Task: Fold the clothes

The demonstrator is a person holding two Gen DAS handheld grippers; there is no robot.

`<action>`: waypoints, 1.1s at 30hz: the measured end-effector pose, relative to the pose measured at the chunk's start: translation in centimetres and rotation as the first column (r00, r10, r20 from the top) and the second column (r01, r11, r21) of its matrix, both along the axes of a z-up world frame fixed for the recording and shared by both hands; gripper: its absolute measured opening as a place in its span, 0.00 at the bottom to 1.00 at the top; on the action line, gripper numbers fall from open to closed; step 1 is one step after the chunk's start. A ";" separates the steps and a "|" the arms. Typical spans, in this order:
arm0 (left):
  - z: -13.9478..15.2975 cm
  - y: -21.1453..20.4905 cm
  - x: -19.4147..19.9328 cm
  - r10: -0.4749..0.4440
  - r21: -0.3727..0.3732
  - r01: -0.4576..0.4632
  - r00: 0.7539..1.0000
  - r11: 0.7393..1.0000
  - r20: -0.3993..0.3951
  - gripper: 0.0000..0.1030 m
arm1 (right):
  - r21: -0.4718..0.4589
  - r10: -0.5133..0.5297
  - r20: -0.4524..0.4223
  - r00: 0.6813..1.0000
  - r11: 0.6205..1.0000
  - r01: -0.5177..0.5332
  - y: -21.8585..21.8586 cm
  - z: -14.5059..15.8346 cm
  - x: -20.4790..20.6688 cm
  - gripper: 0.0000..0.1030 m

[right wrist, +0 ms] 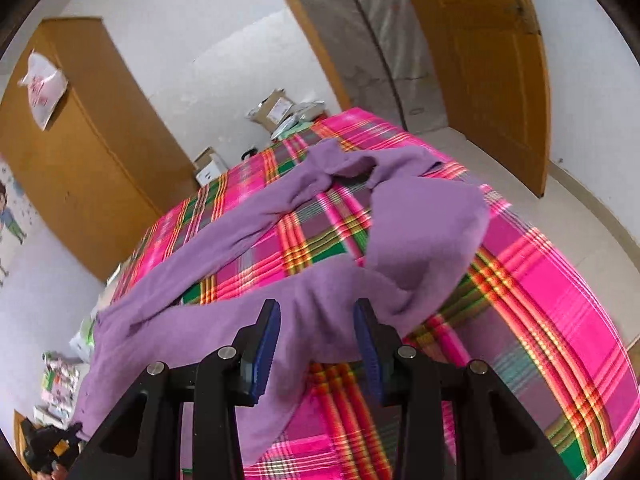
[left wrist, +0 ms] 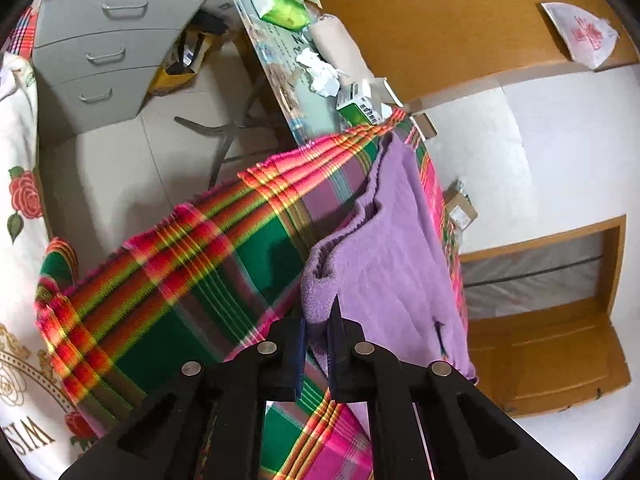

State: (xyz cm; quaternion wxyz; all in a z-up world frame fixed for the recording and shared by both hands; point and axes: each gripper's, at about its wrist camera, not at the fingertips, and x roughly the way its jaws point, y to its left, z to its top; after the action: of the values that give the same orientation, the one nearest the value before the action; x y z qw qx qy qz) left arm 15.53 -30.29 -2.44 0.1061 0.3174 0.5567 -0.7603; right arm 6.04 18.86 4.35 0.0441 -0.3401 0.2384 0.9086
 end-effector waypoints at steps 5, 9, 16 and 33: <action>-0.8 0.2 -0.2 0.008 0.008 -0.009 0.999 1.000 0.035 0.08 | -0.007 -0.108 0.003 0.994 0.994 0.108 2.4 -0.6 0.7 0.38; -0.7 -0.3 -0.1 0.005 0.031 -0.006 1.000 1.000 0.029 0.08 | -0.034 -0.191 0.013 0.982 0.981 0.191 4.8 -1.2 1.5 0.38; -0.6 0.3 0.1 0.024 -0.003 -0.024 0.998 1.000 0.050 0.08 | -0.041 -0.242 0.028 0.970 0.969 0.243 7.8 -2.3 0.2 0.41; 5.5 5.7 0.6 -0.109 -0.305 0.109 0.994 0.946 0.017 0.20 | -0.117 -0.208 0.090 0.974 0.969 0.218 11.1 -5.4 -4.2 0.42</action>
State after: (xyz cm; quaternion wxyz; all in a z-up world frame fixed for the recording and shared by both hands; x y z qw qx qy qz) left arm 16.18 -24.55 3.07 0.1116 0.3275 0.4139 -0.8420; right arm 1.87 29.97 -1.05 0.1292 -0.3493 0.3284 0.8680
